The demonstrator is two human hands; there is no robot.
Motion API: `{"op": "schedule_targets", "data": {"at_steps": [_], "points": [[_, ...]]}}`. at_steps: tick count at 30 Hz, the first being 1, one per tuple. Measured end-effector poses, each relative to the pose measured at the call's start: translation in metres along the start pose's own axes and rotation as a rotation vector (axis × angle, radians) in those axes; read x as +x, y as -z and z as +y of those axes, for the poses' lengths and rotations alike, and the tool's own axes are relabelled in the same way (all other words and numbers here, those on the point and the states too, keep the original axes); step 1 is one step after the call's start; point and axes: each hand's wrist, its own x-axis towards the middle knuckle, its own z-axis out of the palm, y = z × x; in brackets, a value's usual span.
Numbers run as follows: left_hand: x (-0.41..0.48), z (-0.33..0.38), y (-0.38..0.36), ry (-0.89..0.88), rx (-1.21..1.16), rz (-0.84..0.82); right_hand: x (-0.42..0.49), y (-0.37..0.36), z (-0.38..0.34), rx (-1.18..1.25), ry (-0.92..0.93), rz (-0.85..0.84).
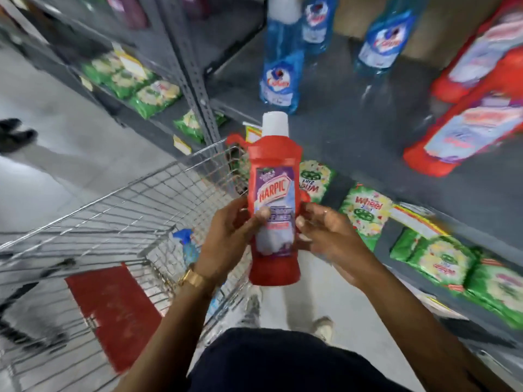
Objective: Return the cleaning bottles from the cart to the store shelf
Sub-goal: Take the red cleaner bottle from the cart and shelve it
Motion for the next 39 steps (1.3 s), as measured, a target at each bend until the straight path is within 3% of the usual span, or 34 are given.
{"op": "schedule_targets", "data": {"at_steps": [6, 15, 23, 32, 39], "points": [[-0.035, 0.010, -0.077, -0.048, 0.007, -0.245, -0.081, 0.059, 0.003, 0.030, 0.082, 0.239], [-0.042, 0.017, -0.168, -0.076, 0.110, -0.436, -0.153, 0.113, 0.008, 0.085, 0.249, 0.498], [-0.002, 0.051, -0.266, -0.365, 0.066, -0.578, -0.153, 0.179, -0.023, 0.158, 0.563, 0.734], [0.070, 0.052, -0.350, -0.460, 0.107, -0.535, -0.118, 0.248, -0.057, 0.087, 0.644, 0.966], [0.083, 0.052, -0.378, -0.475, 0.095, -0.507, -0.108, 0.281, -0.061, 0.005, 0.592, 1.011]]}}
